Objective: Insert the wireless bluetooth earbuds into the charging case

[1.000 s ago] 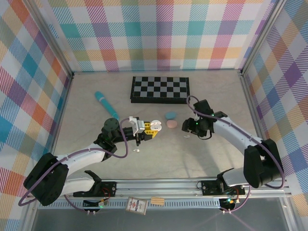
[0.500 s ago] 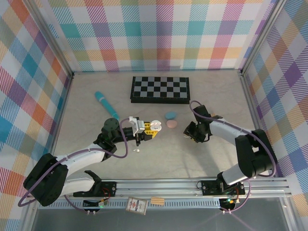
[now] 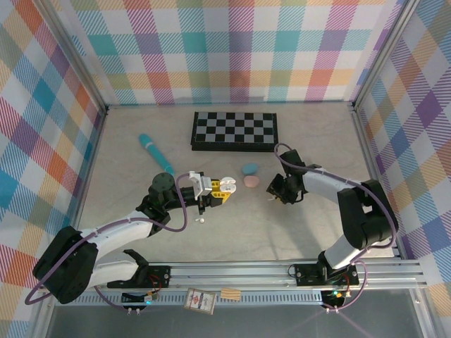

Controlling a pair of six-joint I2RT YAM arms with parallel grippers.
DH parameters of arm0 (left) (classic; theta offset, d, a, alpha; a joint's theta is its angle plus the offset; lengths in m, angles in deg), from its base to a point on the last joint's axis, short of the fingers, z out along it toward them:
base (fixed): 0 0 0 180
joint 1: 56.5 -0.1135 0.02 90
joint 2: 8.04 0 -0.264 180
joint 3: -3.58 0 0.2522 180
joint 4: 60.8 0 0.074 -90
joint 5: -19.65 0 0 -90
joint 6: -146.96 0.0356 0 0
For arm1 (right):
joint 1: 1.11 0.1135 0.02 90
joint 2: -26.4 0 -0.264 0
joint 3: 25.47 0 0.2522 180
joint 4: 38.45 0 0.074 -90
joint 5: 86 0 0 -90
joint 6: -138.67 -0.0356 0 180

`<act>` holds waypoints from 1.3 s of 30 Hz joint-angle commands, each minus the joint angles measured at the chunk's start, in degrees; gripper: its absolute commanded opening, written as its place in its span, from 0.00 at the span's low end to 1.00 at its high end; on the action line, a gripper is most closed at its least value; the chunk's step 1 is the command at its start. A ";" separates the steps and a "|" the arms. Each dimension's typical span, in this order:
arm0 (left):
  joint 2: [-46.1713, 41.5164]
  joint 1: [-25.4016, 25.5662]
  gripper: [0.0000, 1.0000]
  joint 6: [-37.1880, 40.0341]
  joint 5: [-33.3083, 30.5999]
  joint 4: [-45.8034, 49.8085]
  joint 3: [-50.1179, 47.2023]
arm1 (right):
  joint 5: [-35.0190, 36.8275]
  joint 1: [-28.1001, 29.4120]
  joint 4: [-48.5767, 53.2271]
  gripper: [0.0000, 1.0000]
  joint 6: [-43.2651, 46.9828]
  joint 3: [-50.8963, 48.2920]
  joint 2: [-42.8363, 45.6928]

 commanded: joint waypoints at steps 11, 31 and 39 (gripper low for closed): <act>-1.89 -0.44 0.02 2.10 -0.05 0.08 -0.18 | 4.23 -0.09 12.93 0.40 12.43 9.31 -1.42; -1.42 -0.44 0.02 2.05 0.21 0.01 -0.46 | -2.05 -0.01 17.59 0.35 13.45 14.69 -10.45; -1.11 -0.44 0.02 2.15 0.29 0.09 -0.36 | -2.51 -0.01 17.34 0.33 13.26 13.91 -10.88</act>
